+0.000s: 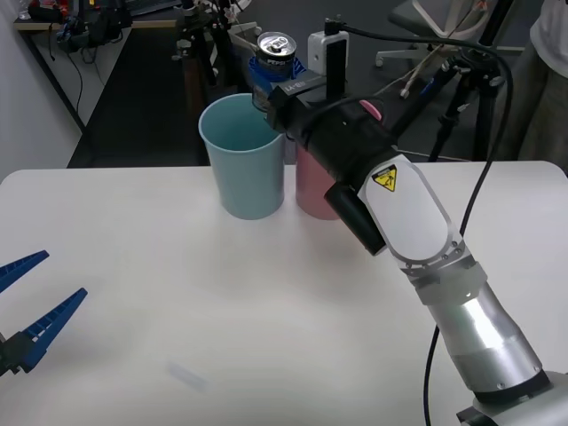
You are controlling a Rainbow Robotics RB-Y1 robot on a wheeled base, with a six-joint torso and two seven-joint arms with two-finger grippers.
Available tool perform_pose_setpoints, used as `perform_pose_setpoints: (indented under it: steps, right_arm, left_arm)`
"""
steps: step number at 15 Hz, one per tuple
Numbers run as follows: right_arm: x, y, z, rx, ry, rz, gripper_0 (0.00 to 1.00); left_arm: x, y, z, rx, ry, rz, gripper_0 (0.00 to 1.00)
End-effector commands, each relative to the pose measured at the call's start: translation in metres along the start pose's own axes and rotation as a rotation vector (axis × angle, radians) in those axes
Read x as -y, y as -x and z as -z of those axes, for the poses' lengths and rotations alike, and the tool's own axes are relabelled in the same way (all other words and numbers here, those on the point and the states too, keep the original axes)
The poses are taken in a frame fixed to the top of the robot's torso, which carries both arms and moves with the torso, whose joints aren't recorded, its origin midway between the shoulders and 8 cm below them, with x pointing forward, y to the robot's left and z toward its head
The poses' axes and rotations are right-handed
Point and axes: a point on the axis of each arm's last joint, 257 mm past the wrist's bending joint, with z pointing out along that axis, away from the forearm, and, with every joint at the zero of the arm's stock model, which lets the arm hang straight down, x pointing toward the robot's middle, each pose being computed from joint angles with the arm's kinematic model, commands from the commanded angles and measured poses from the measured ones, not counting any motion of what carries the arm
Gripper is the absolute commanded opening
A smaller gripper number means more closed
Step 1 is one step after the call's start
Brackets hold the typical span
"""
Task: Grasp the object on the table and drop it into the matching bin: aluminum can to the light blue bin, PET bottle to the pink bin.
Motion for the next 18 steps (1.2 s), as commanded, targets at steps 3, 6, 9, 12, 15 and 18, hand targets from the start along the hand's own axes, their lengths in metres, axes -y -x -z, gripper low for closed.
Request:
perform_pose_setpoints:
  steps: [3,6,9,12,15,18]
  right_arm:
    - [0.003,-0.01,-0.041,-0.028,-0.026,-0.001,0.0]
    - [0.007,-0.023,-0.061,-0.066,-0.043,0.015,0.0]
    - [0.009,-0.035,-0.07,-0.094,-0.053,0.031,0.0]
    - [0.003,-0.037,-0.07,-0.097,-0.042,0.028,0.0]
    - [0.004,-0.035,-0.07,-0.091,-0.046,0.02,1.0]
    - [0.003,-0.035,-0.07,-0.09,-0.045,0.025,1.0]
  left_arm:
    - [0.0,0.0,0.0,0.0,0.0,0.0,1.0]
    - [0.0,0.0,0.0,0.0,0.0,0.0,1.0]
    - [0.0,0.0,0.0,0.0,0.0,0.0,1.0]
    - [0.0,0.0,0.0,0.0,0.0,0.0,1.0]
    - [0.0,0.0,0.0,0.0,0.0,0.0,1.0]
    - [0.0,0.0,0.0,0.0,0.0,0.0,1.0]
